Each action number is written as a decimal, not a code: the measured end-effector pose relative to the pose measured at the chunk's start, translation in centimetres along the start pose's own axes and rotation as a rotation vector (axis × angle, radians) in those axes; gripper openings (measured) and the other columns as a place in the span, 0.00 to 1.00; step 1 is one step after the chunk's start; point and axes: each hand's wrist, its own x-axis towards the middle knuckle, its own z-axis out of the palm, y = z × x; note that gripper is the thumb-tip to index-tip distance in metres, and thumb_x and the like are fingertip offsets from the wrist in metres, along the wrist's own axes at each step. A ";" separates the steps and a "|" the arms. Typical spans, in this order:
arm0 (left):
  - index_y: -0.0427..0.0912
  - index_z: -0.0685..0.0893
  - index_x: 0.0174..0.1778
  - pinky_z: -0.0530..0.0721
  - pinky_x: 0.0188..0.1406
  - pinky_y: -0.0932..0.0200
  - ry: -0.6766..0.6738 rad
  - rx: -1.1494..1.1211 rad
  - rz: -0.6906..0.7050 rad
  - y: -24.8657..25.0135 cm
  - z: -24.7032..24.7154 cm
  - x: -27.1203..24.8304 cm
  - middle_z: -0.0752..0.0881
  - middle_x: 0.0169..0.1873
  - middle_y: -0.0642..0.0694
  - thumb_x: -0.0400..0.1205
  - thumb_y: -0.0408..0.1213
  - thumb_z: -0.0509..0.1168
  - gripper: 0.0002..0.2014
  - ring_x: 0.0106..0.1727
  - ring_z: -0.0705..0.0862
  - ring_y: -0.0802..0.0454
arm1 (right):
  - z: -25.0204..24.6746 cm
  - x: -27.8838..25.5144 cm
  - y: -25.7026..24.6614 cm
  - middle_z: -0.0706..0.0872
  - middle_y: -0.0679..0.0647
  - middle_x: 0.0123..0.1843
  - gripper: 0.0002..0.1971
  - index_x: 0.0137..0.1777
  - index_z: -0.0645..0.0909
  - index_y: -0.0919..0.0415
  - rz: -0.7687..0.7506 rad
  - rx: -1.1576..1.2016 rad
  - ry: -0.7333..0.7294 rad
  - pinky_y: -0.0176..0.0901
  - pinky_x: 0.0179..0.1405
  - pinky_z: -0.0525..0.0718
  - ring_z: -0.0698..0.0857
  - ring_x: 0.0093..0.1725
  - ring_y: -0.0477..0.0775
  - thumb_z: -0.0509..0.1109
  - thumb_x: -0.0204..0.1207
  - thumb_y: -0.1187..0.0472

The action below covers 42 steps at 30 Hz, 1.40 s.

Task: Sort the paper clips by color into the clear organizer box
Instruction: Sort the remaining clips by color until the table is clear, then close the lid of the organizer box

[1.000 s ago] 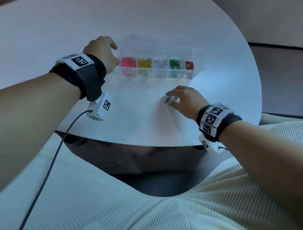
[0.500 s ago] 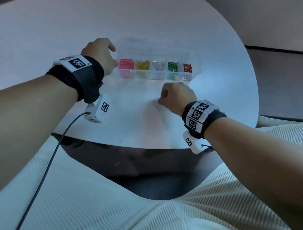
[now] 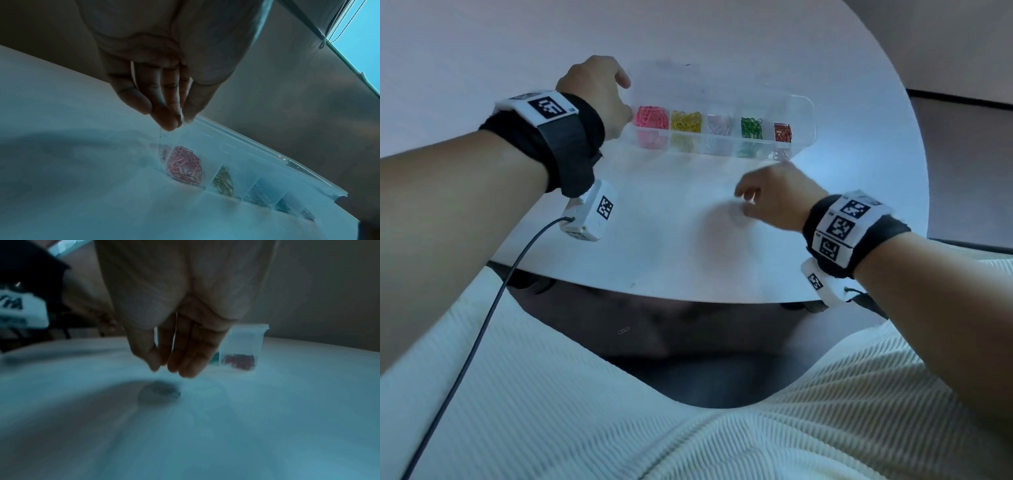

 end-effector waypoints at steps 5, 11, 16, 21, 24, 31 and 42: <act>0.51 0.79 0.63 0.84 0.53 0.48 0.007 0.001 0.004 0.0 0.1 -0.1 0.87 0.53 0.46 0.78 0.38 0.70 0.17 0.51 0.87 0.43 | 1.7 -0.3 0.4 0.89 0.55 0.44 0.06 0.46 0.89 0.54 0.128 0.010 -0.085 0.42 0.43 0.84 0.86 0.43 0.58 0.72 0.72 0.63; 0.50 0.78 0.64 0.84 0.55 0.47 0.002 -0.001 0.002 -0.1 0.1 0.2 0.87 0.53 0.46 0.78 0.37 0.69 0.18 0.51 0.88 0.43 | 2.3 0.4 -0.8 0.87 0.54 0.46 0.05 0.43 0.85 0.54 0.275 0.010 -0.101 0.48 0.45 0.88 0.86 0.43 0.57 0.75 0.68 0.59; 0.51 0.78 0.63 0.84 0.55 0.48 -0.009 -0.006 0.006 -0.1 0.1 0.3 0.87 0.53 0.46 0.78 0.37 0.69 0.17 0.51 0.87 0.44 | 3.0 0.2 -1.5 0.86 0.56 0.47 0.06 0.43 0.84 0.56 0.343 0.056 -0.067 0.41 0.39 0.83 0.85 0.43 0.59 0.76 0.68 0.60; 0.51 0.78 0.64 0.85 0.54 0.49 -0.021 -0.026 0.004 -0.1 -0.1 0.1 0.87 0.53 0.46 0.78 0.37 0.70 0.18 0.50 0.88 0.43 | 3.2 -0.3 -1.8 0.86 0.57 0.48 0.07 0.46 0.86 0.58 0.362 0.096 -0.044 0.43 0.42 0.86 0.86 0.44 0.59 0.76 0.69 0.61; 0.50 0.78 0.63 0.85 0.50 0.52 -0.025 -0.042 0.006 -0.1 -0.2 -0.1 0.88 0.50 0.47 0.79 0.36 0.69 0.17 0.45 0.90 0.45 | 3.4 -0.9 -1.8 0.87 0.57 0.47 0.05 0.43 0.86 0.59 0.367 0.097 -0.066 0.41 0.39 0.84 0.86 0.43 0.58 0.76 0.69 0.61; 0.50 0.77 0.64 0.83 0.42 0.56 -0.037 -0.065 0.004 0.0 -0.3 -0.3 0.88 0.49 0.47 0.80 0.36 0.68 0.17 0.43 0.90 0.46 | -1.2 1.1 -3.7 0.83 0.44 0.34 0.02 0.41 0.86 0.58 0.166 0.325 0.392 0.17 0.31 0.74 0.80 0.33 0.40 0.75 0.69 0.65; 0.48 0.77 0.63 0.86 0.42 0.50 -0.039 -0.107 -0.009 0.1 -0.4 -0.7 0.86 0.49 0.47 0.77 0.37 0.68 0.18 0.40 0.90 0.48 | -4.3 4.8 -0.4 0.84 0.49 0.66 0.15 0.64 0.84 0.50 0.202 0.160 0.498 0.47 0.70 0.76 0.80 0.66 0.51 0.66 0.80 0.55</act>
